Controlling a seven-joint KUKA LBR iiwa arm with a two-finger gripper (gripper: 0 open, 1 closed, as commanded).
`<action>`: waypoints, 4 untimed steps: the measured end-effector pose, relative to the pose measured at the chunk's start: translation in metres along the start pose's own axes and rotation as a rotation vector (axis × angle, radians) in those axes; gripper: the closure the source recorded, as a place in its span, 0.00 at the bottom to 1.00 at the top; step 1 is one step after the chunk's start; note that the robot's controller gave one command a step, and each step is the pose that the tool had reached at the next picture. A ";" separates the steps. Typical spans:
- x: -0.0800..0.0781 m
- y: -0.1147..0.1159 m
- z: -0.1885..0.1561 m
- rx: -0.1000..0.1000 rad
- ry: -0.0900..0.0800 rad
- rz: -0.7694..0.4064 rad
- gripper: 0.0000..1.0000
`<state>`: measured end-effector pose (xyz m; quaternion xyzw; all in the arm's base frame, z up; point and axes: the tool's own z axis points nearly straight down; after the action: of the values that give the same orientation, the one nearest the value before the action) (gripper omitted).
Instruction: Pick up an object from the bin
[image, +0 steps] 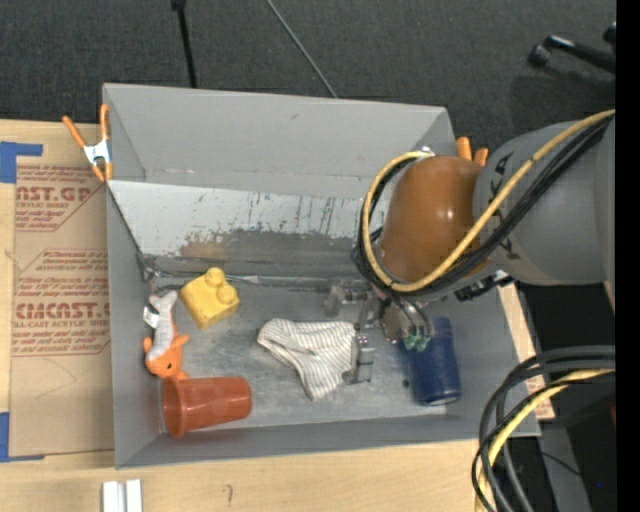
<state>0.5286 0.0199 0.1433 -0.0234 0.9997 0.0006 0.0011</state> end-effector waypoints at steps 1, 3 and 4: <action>-0.008 -0.010 0.073 0.001 0.003 -0.159 1.00; -0.015 -0.004 -0.033 0.001 0.000 -0.181 1.00; -0.015 -0.003 -0.033 0.000 0.000 -0.181 1.00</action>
Offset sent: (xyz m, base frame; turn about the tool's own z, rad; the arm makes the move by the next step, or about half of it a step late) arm 0.0000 0.0000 0.0000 0.0000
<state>0.5433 0.0171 0.1761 -0.1139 0.9935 0.0002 0.0011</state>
